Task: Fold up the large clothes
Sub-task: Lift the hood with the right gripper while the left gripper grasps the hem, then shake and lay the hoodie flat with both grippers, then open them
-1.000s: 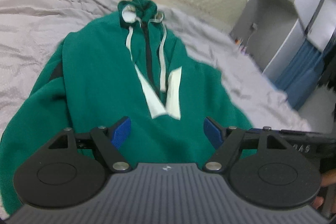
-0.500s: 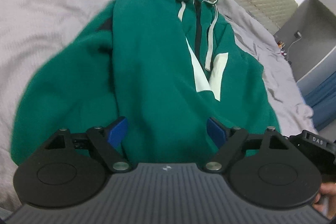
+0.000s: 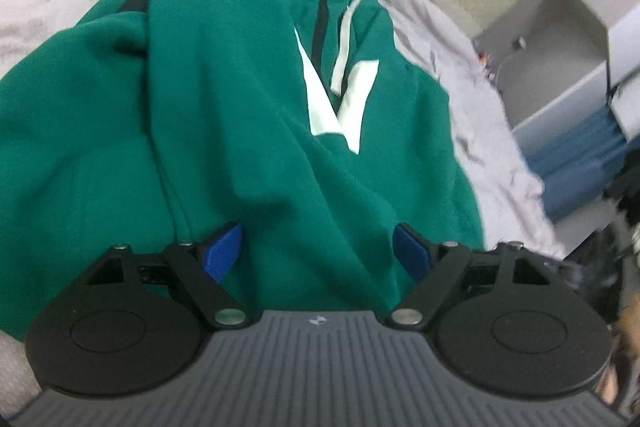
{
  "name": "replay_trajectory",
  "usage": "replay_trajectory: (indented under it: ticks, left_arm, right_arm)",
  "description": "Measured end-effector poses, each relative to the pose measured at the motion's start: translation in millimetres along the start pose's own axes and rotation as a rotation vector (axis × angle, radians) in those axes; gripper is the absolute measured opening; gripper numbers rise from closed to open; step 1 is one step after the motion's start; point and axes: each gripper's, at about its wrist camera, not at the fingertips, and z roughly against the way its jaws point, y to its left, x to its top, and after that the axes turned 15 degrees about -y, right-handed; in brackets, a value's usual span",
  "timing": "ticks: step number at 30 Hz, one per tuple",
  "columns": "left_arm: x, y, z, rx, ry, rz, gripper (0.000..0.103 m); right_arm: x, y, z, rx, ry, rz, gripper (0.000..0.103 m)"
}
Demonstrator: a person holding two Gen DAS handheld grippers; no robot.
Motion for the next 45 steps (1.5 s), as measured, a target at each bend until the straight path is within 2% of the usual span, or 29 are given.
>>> replay_trajectory:
  ticks: [1, 2, 3, 4, 6, 7, 9, 12, 17, 20, 23, 26, 29, 32, 35, 37, 40, 43, 45]
  left_arm:
    - [-0.6, -3.3, -1.5, 0.007, -0.001, -0.021, 0.072]
    - [-1.3, -6.5, -1.7, 0.012, -0.003, -0.045, 0.066]
    - [-2.3, -9.0, -1.0, 0.016, -0.008, -0.063, 0.05]
    - [-2.4, -11.4, 0.9, 0.026, -0.021, -0.081, 0.035]
    - [1.4, -12.2, 9.4, 0.031, -0.064, -0.094, 0.018]
    - [7.1, -12.1, 17.6, 0.016, -0.098, -0.089, 0.014]
    - [25.6, -8.6, 36.7, -0.012, -0.17, -0.068, 0.012]
    - [71.4, 5.4, 66.6, -0.025, -0.302, -0.004, 0.011]
    - [167.8, 57.7, 108.2, 0.052, -0.512, 0.15, 0.011]
    - [223.1, 95.4, 117.5, 0.148, -0.625, 0.212, 0.011]
    - [270.4, 130.2, 120.9, 0.278, -0.759, 0.199, 0.011]
    - [313.9, 178.8, 114.7, 0.381, -0.831, 0.235, 0.011]
    - [342.4, 225.7, 95.0, 0.514, -0.845, 0.299, 0.011]
    - [358.5, 268.6, 68.4, 0.639, -0.829, 0.296, 0.011]
    - [369.7, 303.5, 30.9, 0.75, -0.762, 0.254, 0.011]
    - [372.4, 328.7, 6.8, 0.803, -0.718, 0.239, 0.011]
    - [367.1, 358.4, -24.2, 0.834, -0.66, 0.227, 0.011]
    - [361.8, 378.4, -44.5, 0.85, -0.627, 0.238, 0.011]
    - [356.0, 393.0, -54.6, 0.838, -0.627, 0.239, 0.011]
  right_arm:
    - [-2.4, 4.8, -2.3, 0.039, 0.011, 0.008, 0.056]
    - [-4.7, 10.1, -2.2, 0.067, 0.014, 0.023, 0.043]
    - [-6.9, 17.6, -0.2, 0.062, -0.008, 0.068, 0.025]
    - [-7.5, 22.4, 3.4, 0.046, -0.034, 0.101, 0.016]
    - [-2.0, 22.8, 13.1, 0.077, -0.078, 0.08, 0.013]
    - [3.1, 22.8, 22.6, 0.102, -0.11, 0.057, 0.013]
    - [18.0, 20.3, 39.3, 0.123, -0.162, 0.047, 0.012]
    - [56.9, 11.3, 73.1, 0.163, -0.263, 0.003, 0.011]
    - [150.7, -24.0, 114.5, 0.11, -0.471, -0.063, 0.011]
    - [218.6, -54.2, 124.3, 0.022, -0.566, -0.133, 0.011]
    - [277.0, -84.8, 127.2, -0.105, -0.672, -0.161, 0.011]
    - [319.6, -114.2, 118.5, -0.218, -0.769, -0.19, 0.011]
    - [352.4, -152.1, 94.7, -0.311, -0.788, -0.239, 0.011]
    - [367.7, -184.8, 50.2, -0.409, -0.76, -0.281, 0.011]
    - [368.5, -222.5, 7.6, -0.5, -0.715, -0.326, 0.012]
    - [366.2, -251.8, -10.3, -0.526, -0.677, -0.371, 0.012]
    - [353.5, -277.8, -23.9, -0.524, -0.67, -0.411, 0.012]
    - [347.3, -277.1, -29.2, -0.53, -0.679, -0.305, 0.011]
    - [342.8, -275.6, -21.5, -0.51, -0.699, -0.318, 0.012]
